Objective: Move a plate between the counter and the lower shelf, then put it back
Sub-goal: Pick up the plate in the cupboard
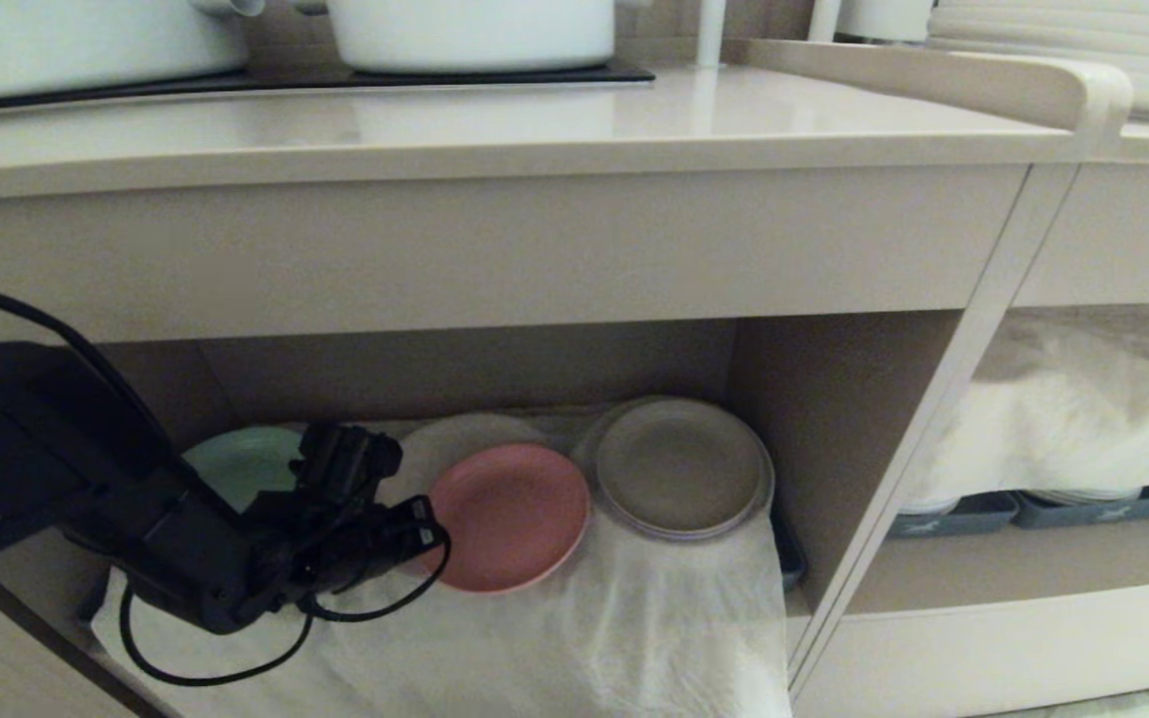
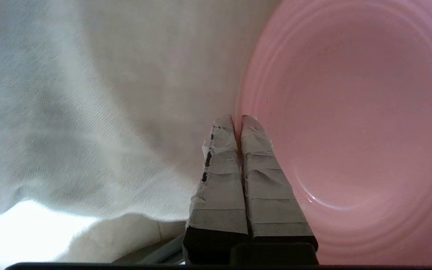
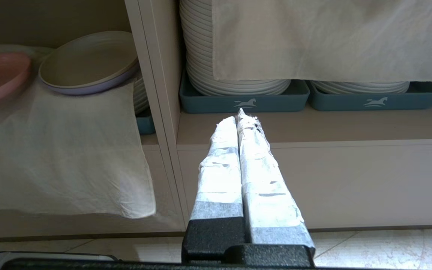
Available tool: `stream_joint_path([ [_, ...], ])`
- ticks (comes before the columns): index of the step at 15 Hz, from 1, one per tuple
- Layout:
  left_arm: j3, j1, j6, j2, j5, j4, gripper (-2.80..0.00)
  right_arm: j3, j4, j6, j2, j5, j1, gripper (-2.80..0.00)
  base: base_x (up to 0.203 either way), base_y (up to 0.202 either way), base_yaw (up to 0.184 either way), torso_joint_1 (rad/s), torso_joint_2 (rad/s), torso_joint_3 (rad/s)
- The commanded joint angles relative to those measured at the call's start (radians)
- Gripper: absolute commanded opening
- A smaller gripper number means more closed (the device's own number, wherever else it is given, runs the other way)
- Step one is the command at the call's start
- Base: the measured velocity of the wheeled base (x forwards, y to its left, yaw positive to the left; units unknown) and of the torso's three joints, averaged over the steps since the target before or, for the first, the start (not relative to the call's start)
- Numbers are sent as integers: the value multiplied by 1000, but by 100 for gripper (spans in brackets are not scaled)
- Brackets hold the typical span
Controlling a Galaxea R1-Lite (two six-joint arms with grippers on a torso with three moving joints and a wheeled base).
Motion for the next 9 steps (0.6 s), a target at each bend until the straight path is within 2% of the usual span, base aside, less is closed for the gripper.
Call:
stream_joint_path([
  [1,36,0,-1,-28,1,-4,-280,0,0,-1,1,0,1,-280,0,0,0,0,0,0],
  [9,176,0,-1,-120,43,-7,-280,0,0,0,1,0,0,-280,0,0,0,0,0,0],
])
